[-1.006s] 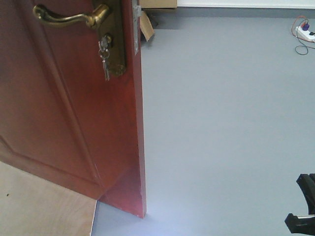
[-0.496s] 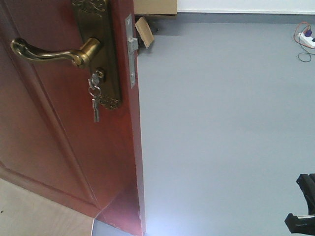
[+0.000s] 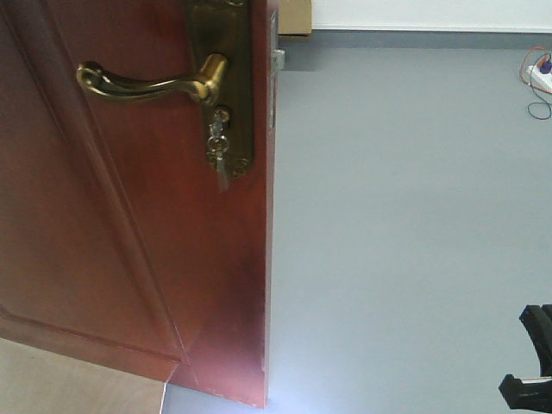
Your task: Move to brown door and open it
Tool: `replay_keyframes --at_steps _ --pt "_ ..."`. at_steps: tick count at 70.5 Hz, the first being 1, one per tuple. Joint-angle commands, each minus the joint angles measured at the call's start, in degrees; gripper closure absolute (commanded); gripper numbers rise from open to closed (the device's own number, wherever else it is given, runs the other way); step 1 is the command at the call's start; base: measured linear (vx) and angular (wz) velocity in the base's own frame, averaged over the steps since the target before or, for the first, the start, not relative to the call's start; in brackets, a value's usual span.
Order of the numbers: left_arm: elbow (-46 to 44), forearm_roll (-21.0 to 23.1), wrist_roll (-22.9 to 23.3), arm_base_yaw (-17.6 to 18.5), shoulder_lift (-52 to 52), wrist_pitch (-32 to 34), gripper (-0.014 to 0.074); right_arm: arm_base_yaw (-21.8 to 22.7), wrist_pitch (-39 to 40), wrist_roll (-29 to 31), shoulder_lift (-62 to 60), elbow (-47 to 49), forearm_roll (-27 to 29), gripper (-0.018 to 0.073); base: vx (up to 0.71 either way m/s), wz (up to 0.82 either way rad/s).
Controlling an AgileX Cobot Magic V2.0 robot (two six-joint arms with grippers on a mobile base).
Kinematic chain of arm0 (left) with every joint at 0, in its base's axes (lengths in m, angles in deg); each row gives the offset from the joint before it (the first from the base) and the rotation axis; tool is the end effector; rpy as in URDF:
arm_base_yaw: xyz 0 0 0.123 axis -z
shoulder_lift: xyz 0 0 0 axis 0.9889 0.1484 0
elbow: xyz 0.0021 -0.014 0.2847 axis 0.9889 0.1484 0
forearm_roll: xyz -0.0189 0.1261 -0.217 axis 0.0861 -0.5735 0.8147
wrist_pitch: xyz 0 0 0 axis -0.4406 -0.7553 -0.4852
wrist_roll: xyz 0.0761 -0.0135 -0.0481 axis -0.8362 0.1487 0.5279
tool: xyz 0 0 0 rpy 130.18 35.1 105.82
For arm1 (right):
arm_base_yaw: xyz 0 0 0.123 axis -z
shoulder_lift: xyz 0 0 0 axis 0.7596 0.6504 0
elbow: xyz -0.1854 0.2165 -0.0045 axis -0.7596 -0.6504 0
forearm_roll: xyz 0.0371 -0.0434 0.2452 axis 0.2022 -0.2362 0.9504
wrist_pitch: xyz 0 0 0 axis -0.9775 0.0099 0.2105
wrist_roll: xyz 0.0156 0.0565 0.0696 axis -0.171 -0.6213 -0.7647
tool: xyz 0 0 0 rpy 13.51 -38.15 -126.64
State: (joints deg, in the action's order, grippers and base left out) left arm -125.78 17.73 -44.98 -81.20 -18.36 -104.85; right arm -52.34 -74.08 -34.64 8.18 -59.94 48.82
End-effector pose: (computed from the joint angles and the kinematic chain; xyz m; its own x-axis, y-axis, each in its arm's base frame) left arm 0.2321 -0.0459 0.5122 0.0396 -0.2199 -0.9747 0.5154 0.8402 -0.1686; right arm 0.0522 0.0063 0.1692 -0.3169 0.0672 -0.9461 -0.0631 0.9938 0.0918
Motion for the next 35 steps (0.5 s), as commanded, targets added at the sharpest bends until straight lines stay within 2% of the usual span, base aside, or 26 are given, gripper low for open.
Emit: replay_keyframes --at_steps 1,35 --pt "-1.3 1.9 0.3 0.1 -0.7 2.4 0.058 0.1 4.6 0.6 -0.9 -0.1 -0.3 0.0559 0.17 -0.01" --pt "-1.3 1.9 0.3 0.1 -0.7 2.4 0.058 0.1 4.6 0.6 -0.9 -0.1 -0.3 0.0559 0.15 0.02"
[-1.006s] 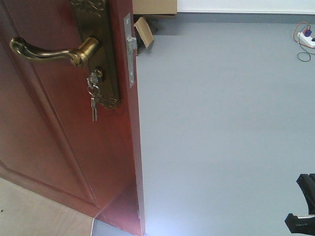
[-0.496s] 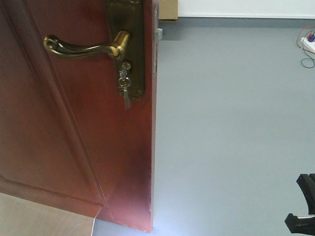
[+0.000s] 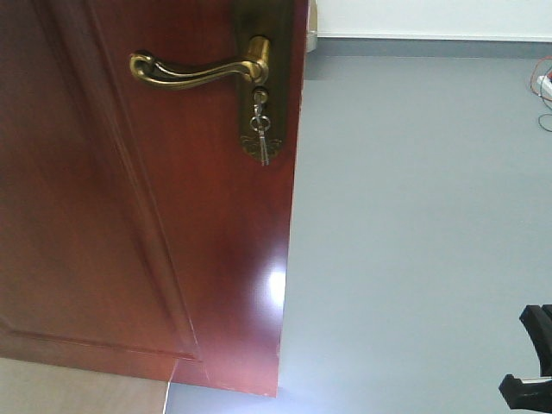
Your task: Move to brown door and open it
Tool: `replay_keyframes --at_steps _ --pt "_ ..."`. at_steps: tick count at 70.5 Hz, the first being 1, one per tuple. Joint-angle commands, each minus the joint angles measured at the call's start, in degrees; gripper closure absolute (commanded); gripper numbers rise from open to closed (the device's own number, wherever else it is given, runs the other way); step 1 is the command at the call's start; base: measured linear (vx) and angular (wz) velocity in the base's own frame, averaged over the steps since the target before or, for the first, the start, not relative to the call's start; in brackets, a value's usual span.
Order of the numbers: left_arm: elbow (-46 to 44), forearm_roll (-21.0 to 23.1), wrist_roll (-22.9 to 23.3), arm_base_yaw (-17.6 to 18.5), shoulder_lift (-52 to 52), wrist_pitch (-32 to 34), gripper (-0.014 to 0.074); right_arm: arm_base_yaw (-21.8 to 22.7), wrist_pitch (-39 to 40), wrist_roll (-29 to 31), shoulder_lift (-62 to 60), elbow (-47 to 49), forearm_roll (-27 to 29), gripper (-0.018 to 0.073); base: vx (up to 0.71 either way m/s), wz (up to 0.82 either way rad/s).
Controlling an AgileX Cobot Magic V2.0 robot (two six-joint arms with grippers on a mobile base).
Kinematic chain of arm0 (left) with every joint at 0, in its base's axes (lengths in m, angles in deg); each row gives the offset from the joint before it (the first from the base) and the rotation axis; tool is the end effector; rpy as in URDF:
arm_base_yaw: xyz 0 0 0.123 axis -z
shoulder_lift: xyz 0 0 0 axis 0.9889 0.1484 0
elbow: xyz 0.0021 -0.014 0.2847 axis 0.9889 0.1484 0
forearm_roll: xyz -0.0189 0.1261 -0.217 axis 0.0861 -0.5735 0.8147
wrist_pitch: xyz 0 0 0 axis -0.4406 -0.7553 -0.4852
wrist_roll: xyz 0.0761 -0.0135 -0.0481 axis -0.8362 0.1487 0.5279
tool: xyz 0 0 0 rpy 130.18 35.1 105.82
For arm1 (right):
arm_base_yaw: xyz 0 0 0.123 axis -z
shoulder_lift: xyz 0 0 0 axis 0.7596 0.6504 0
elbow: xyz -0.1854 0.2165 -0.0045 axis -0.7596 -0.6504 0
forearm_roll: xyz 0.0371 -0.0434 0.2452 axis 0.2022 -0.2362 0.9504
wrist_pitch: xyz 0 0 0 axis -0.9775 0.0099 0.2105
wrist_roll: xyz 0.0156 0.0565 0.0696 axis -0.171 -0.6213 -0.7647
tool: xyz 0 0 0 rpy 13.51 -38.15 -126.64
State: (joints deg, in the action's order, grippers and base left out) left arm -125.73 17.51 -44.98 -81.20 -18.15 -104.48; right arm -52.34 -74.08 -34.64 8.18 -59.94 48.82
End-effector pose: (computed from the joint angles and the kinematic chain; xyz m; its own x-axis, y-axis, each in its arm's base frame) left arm 0.2339 -0.0453 0.5111 0.0384 -0.2180 -0.9752 0.5089 0.8441 -0.1686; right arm 0.0522 0.0063 0.1692 -0.3169 0.0672 -0.9461 -0.0631 0.9938 0.0918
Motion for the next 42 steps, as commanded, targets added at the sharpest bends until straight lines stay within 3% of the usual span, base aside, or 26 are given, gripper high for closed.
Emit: replay_keyframes --at_steps 1,42 --pt "-1.4 2.1 0.3 0.1 -0.9 2.0 0.058 0.1 4.6 0.6 -0.9 -0.1 -0.3 0.0559 0.14 0.03" --pt "-1.4 2.1 0.3 0.1 -0.9 2.0 0.058 0.1 4.6 0.6 -0.9 -0.1 -0.3 0.0559 0.09 0.05"
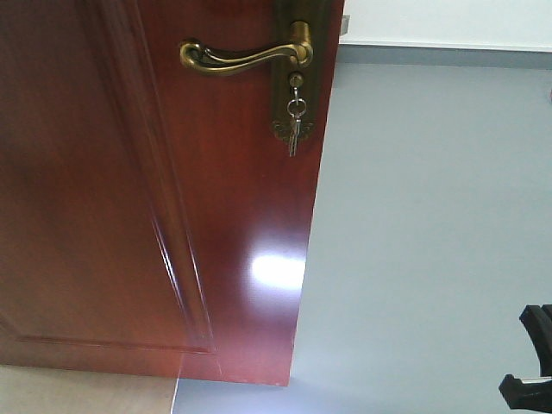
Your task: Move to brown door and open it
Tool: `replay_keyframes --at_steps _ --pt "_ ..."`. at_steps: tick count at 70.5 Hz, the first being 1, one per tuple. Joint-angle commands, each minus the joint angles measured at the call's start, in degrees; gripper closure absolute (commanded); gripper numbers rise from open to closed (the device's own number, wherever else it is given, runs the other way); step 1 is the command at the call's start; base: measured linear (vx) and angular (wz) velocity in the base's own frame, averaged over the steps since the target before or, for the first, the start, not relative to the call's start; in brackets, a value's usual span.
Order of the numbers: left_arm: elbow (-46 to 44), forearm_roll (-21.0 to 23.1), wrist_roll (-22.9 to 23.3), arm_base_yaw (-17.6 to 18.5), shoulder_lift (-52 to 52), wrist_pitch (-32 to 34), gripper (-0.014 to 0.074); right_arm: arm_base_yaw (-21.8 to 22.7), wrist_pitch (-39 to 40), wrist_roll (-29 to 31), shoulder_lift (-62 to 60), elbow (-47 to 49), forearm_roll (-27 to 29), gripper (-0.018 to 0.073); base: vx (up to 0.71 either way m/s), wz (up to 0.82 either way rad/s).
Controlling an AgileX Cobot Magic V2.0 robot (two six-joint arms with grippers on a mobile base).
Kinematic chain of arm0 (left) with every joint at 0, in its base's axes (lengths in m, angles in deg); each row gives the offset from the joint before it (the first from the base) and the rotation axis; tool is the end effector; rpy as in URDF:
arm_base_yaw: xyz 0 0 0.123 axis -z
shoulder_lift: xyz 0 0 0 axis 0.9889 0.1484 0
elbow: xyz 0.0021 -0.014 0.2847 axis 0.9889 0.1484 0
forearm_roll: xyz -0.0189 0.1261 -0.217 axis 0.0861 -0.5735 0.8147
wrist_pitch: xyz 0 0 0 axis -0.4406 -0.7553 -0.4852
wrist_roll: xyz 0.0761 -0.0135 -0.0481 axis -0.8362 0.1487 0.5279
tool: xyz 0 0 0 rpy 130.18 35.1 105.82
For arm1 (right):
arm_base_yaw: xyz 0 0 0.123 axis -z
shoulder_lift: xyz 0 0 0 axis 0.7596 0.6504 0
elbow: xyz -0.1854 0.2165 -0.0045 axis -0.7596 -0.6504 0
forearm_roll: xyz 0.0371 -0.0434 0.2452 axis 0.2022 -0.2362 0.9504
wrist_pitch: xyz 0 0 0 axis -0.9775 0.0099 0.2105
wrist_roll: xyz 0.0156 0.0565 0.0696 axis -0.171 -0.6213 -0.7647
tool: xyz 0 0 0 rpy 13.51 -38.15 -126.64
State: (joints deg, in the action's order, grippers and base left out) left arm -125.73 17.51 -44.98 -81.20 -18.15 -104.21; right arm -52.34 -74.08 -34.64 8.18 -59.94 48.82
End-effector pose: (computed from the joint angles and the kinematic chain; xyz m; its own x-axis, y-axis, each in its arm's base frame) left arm 0.2341 -0.0450 0.5113 0.0406 -0.2192 -0.9748 0.5055 0.8461 -0.1692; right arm 0.0522 0.0063 0.1692 -0.3169 0.0672 -0.9461 -0.0631 0.9938 0.0918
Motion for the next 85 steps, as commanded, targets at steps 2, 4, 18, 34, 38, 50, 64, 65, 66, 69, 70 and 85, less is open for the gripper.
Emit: replay_keyframes --at_steps 2,4,18,34,38,50,64,65,66,69,70,85 --pt "-1.4 2.1 0.3 0.1 -0.9 1.7 0.058 0.1 4.6 0.6 -0.9 -0.1 -0.3 0.0559 0.04 0.02" --pt "-1.4 2.1 0.3 0.1 -0.9 1.7 0.058 0.1 4.6 0.6 -0.9 -0.1 -0.3 0.0559 0.03 0.02" --pt "-1.4 2.1 0.3 0.1 -0.9 1.7 0.058 0.1 4.6 0.6 -0.9 -0.1 -0.3 0.0559 0.01 0.01" --pt "-1.4 2.1 0.3 0.1 -0.9 1.7 0.058 0.1 4.6 0.6 -0.9 -0.1 -0.3 0.0559 0.0 0.0" --pt "-1.4 2.1 0.3 0.1 -0.9 1.7 0.058 0.1 4.6 0.6 -0.9 -0.1 -0.3 0.0559 0.0 0.0" --pt "-1.6 -10.9 1.9 0.1 -1.0 2.1 0.058 0.1 4.6 0.6 -0.9 -0.1 -0.3 0.0559 0.0 0.0" --pt "-1.6 -29.3 23.8 0.1 -1.0 7.1 0.058 0.1 4.6 0.6 -0.9 -0.1 -0.3 0.0559 0.0 0.0" --pt "-1.6 -30.8 26.4 0.1 -1.0 7.6 0.058 0.1 4.6 0.6 -0.9 -0.1 -0.3 0.0559 0.0 0.0" --pt "-1.6 -32.4 27.3 0.1 -1.0 8.1 0.058 0.1 4.6 0.6 -0.9 -0.1 -0.3 0.0559 0.0 0.0" --pt "-1.6 -37.0 32.1 0.1 -1.0 9.6 0.058 0.1 4.6 0.6 -0.9 -0.1 -0.3 0.0559 0.0 0.0" --pt "-1.6 -38.5 34.6 0.1 -1.0 10.1 0.058 0.1 4.6 0.6 -0.9 -0.1 -0.3 0.0559 0.0 0.0" --pt "-1.6 -58.7 51.9 2.3 -0.9 16.5 0.058 0.1 4.6 0.6 -0.9 -0.1 -0.3 0.0559 0.0 0.0"
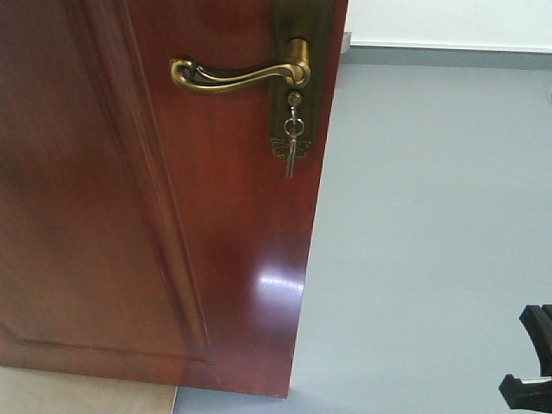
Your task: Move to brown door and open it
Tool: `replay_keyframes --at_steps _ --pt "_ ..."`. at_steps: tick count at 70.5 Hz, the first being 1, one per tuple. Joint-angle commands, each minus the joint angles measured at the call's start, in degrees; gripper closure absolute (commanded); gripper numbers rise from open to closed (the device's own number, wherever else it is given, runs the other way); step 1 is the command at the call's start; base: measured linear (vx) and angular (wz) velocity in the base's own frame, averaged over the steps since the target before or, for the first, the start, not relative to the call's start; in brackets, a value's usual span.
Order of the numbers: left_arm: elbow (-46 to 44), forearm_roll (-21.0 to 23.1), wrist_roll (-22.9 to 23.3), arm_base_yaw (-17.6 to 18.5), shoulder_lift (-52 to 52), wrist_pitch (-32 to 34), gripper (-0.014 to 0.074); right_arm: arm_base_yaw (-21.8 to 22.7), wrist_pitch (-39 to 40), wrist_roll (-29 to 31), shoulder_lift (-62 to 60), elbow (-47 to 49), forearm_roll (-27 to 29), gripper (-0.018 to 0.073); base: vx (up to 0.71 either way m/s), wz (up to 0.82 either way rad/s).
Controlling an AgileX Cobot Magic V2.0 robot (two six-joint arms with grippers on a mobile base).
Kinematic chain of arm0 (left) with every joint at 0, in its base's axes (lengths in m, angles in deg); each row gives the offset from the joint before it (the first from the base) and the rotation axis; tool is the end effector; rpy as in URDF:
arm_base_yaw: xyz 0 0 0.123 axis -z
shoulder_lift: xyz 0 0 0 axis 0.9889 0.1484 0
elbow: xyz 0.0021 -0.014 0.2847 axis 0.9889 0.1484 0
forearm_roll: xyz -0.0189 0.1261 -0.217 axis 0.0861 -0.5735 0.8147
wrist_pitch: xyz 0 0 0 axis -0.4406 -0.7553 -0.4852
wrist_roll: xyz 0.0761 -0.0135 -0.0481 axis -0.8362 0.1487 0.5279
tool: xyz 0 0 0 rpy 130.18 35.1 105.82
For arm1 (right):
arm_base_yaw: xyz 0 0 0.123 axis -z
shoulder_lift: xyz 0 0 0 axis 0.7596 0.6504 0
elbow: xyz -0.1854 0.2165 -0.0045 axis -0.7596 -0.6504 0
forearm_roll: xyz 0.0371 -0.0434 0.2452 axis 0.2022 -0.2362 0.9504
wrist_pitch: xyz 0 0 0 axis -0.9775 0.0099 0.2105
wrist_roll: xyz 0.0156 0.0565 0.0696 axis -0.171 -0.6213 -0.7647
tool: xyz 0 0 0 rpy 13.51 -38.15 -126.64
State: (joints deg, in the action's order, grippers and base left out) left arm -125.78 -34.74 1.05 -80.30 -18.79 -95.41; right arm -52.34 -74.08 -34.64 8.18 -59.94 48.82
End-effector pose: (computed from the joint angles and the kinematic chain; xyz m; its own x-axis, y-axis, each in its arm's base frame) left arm 0.2413 -0.0173 0.4988 -0.0368 -0.1573 -0.9869 0.1521 0.9751 -0.1611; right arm 0.0522 0.0063 0.1692 -0.3169 0.0672 -0.9461 -0.0631 0.9938 0.0918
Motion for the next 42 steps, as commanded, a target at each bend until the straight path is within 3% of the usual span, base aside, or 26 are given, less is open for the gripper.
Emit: replay_keyframes --at_steps 1,7,12,32,42 --pt "-1.5 -7.7 6.4 1.9 -0.3 8.2 0.058 0.1 4.6 0.6 -0.9 -0.1 -0.3 0.0559 0.0 0.0" --pt "-1.5 -15.0 8.5 5.0 -0.3 11.0 0.058 0.1 4.6 0.6 -0.9 -0.1 -0.3 0.0559 0.0 0.0" --pt "-1.5 -18.2 8.0 7.4 -0.3 12.6 0.058 0.1 4.6 0.6 -0.9 -0.1 -0.3 0.0559 0.0 0.0" --pt "-1.3 -18.6 8.3 8.4 -0.2 14.5 0.058 0.1 4.6 0.6 -0.9 -0.1 -0.3 0.0559 0.0 0.0" --pt "5.1 -18.6 8.4 8.3 -4.1 16.9 0.058 0.1 4.6 0.6 -0.9 -0.1 -0.3 0.0559 0.0 0.0"
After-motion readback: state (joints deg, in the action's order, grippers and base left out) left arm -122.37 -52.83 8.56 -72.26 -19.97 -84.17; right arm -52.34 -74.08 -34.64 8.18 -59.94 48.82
